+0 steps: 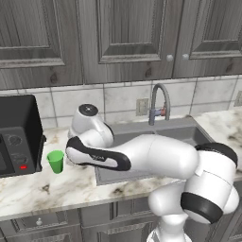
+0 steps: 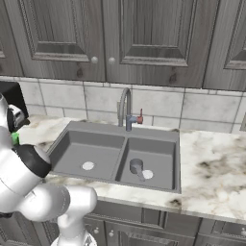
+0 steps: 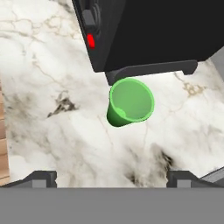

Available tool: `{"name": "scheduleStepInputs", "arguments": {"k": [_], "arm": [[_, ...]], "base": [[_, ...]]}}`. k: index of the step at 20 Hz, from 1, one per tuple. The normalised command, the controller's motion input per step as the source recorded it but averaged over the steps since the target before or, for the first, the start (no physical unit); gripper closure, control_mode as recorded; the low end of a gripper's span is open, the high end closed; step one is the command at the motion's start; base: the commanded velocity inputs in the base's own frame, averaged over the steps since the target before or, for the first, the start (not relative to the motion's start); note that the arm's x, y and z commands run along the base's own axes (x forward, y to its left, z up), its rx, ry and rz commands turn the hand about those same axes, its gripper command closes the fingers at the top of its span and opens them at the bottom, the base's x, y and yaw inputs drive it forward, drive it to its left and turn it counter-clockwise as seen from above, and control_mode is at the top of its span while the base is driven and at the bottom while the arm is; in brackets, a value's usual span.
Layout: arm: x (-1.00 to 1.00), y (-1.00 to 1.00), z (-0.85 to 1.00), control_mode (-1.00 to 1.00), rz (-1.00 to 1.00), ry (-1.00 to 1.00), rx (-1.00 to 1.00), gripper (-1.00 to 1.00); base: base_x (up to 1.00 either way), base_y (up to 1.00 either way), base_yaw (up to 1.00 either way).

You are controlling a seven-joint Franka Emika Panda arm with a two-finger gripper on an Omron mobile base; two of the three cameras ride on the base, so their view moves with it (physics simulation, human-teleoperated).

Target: Move any existing items from the left basin to the right basin for drying. Then move the cup from the counter to the left basin of the sink for washing.

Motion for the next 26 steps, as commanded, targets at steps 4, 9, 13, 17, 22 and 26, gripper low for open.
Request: {"name": "scheduleStepInputs", "arguments": {"k": [4, 9, 13, 17, 22, 26], "arm": [[-0.02, 0.20, -0.02, -1.00, 0.00, 0.03, -0.03, -1.00], [-0.02, 0.17, -0.01, -1.00, 0.00, 0.00, -0.08, -1.00], [0.00, 0.15, -0.10, -1.00, 0.00, 0.00, -0.09, -1.00], [0.03, 0.08, -0.03, -1.00, 0.00, 0.03, -0.04, -1.00], [0.06, 0.12, -0.03, -1.00, 0.00, 0.03, -0.02, -1.00], [0.04, 0.12, -0.15, -1.00, 0.00, 0.01, -0.05, -1.00]], "base": [[0.00, 0.00, 0.00], [0.00, 0.00, 0.00], [0.00, 0.00, 0.00], [0.00, 0.00, 0.00], [0.00, 0.00, 0.00], [0.00, 0.00, 0.00]]}}
